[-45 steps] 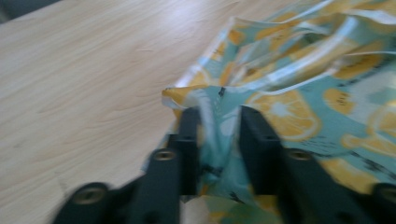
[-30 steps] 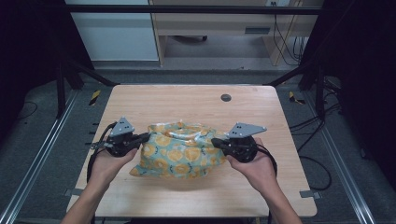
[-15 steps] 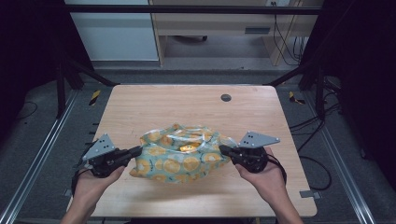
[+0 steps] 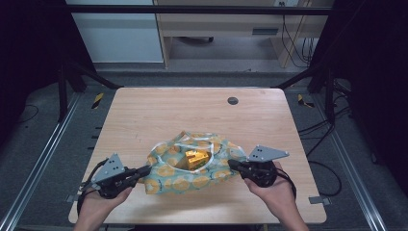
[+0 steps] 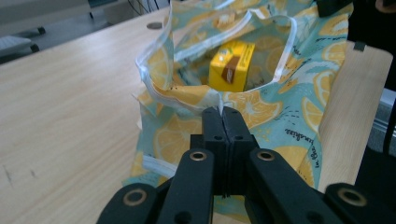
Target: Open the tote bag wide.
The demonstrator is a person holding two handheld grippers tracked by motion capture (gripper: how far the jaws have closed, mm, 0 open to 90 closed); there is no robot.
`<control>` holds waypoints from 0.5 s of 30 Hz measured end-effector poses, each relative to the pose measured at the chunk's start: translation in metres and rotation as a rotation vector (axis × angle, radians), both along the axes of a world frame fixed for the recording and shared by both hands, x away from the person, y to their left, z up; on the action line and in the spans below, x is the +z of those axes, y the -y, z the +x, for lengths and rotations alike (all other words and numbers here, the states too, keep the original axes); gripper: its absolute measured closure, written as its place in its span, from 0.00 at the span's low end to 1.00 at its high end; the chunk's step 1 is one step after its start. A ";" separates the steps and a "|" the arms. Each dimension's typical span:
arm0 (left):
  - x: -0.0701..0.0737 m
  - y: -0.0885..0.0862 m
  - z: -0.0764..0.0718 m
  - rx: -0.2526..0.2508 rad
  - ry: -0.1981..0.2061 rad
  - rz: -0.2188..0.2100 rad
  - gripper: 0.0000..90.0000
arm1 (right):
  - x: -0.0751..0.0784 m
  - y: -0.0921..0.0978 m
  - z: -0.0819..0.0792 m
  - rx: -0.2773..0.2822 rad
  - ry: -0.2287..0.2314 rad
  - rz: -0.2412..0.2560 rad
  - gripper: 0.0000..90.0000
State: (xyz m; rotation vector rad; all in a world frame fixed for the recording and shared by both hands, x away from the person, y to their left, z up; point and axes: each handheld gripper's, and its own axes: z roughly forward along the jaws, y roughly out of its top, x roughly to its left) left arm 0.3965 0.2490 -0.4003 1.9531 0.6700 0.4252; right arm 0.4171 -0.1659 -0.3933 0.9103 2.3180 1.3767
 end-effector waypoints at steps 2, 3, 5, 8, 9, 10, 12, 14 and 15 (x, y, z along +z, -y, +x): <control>-0.010 0.002 0.000 0.000 -0.012 0.016 1.00 | -0.003 0.000 0.000 0.000 -0.005 -0.002 1.00; -0.014 0.003 0.000 0.002 -0.016 0.025 1.00 | -0.009 0.000 0.000 0.000 -0.015 -0.005 1.00; -0.022 0.005 0.000 0.009 -0.019 0.042 1.00 | -0.011 0.000 0.000 -0.001 -0.019 -0.005 1.00; -0.032 0.008 0.001 0.017 -0.027 0.050 1.00 | -0.019 0.001 0.002 -0.006 -0.035 -0.011 1.00; -0.036 0.009 0.002 0.018 -0.031 0.051 1.00 | -0.019 0.000 0.003 -0.005 -0.036 -0.013 0.99; -0.036 0.009 0.002 0.018 -0.031 0.051 1.00 | -0.019 0.000 0.004 -0.001 -0.038 -0.016 0.98; -0.037 0.008 0.002 0.022 -0.029 0.054 1.00 | -0.017 -0.001 0.005 -0.001 -0.035 -0.016 0.94; -0.037 0.007 0.002 0.026 -0.028 0.051 1.00 | -0.013 -0.002 0.007 -0.013 -0.029 -0.013 0.86; -0.038 0.007 0.003 0.026 -0.030 0.052 1.00 | -0.006 -0.004 0.010 -0.023 -0.016 -0.016 0.78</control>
